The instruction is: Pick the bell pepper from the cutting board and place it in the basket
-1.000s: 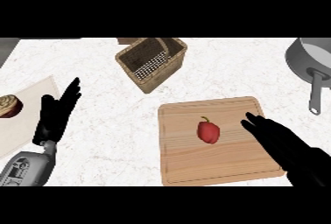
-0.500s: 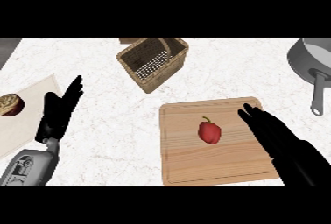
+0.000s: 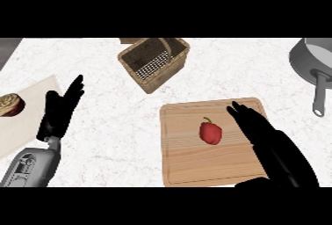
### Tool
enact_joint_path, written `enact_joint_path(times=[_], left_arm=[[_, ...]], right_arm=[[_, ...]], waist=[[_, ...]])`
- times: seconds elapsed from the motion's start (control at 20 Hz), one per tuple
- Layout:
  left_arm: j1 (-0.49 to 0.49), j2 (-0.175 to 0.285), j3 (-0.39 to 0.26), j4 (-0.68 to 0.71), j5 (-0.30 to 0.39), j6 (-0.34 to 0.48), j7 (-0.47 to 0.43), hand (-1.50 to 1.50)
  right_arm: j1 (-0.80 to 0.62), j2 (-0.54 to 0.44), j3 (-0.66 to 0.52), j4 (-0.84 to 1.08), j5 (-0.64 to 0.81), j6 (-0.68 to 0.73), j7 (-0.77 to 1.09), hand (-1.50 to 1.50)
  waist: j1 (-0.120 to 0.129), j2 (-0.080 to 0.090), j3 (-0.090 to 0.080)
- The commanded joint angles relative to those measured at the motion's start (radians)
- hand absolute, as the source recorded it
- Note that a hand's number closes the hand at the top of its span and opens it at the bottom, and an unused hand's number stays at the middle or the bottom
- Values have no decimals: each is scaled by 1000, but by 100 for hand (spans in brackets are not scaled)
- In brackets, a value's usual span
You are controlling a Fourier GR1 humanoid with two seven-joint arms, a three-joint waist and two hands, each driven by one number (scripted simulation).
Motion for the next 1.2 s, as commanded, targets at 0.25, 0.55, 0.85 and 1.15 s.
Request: enact_joint_path(times=[0.25,0.55,0.85,1.15], left_arm=[[20,-35,53,58,-38,-54,-90,0],[48,-40,65,-86,-45,-75,42,0],[-13,-54,86,-42,-81,-69,61,0],[9,-76,94,-48,-101,-85,25,0]], right_arm=[[-4,128,-14,118,125,-14,-100,-150],[-34,216,-23,252,185,-35,-164,-150],[-58,234,-87,358,197,-48,-244,-150],[-91,323,-69,445,260,-44,-217,-150]], waist=[[-2,0,0],[1,-1,0],[0,0,0],[1,0,0]])
